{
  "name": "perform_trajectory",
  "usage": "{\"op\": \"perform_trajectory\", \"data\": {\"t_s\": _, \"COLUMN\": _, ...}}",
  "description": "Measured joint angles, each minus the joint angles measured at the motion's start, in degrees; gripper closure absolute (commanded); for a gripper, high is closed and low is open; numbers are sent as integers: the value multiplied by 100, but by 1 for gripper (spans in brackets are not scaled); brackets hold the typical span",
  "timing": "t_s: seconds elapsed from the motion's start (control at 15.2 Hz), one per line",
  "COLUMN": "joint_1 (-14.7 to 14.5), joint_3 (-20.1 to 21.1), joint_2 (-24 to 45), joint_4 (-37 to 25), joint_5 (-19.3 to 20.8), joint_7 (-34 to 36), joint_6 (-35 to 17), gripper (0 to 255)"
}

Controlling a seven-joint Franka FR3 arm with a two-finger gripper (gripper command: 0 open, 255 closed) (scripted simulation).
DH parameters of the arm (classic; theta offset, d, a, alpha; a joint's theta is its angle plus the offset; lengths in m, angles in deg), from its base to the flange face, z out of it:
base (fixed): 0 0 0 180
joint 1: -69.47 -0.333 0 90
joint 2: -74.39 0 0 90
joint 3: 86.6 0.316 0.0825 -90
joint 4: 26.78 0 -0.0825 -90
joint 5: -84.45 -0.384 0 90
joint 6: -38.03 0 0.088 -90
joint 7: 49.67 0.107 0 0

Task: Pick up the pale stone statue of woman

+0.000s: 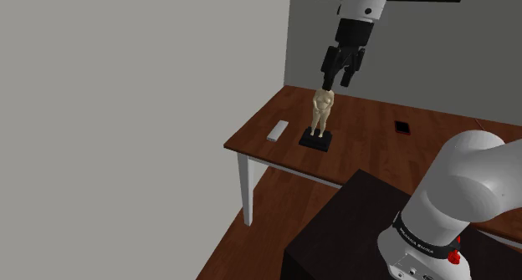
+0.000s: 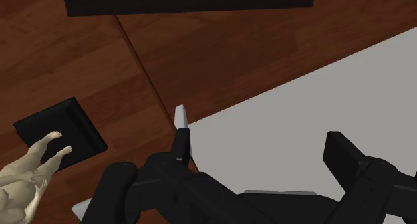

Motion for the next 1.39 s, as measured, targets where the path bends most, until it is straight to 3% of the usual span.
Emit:
{"op": "perform_trajectory", "data": {"t_s": 0.26, "joint_1": 90, "joint_3": -223, "joint_2": 80, "joint_4": 167, "joint_5": 155, "joint_7": -285, "joint_6": -345, "gripper": 0}}
{"op": "perform_trajectory", "data": {"t_s": 0.92, "joint_1": 409, "joint_3": -1302, "joint_2": 759, "joint_4": 669, "joint_5": 643, "joint_7": -1598, "joint_6": -2071, "gripper": 0}}
{"op": "perform_trajectory", "data": {"t_s": 1.39, "joint_1": 337, "joint_3": -2186, "joint_2": 1800, "joint_4": 471, "joint_5": 529, "joint_7": -2645, "joint_6": -3304, "gripper": 0}}
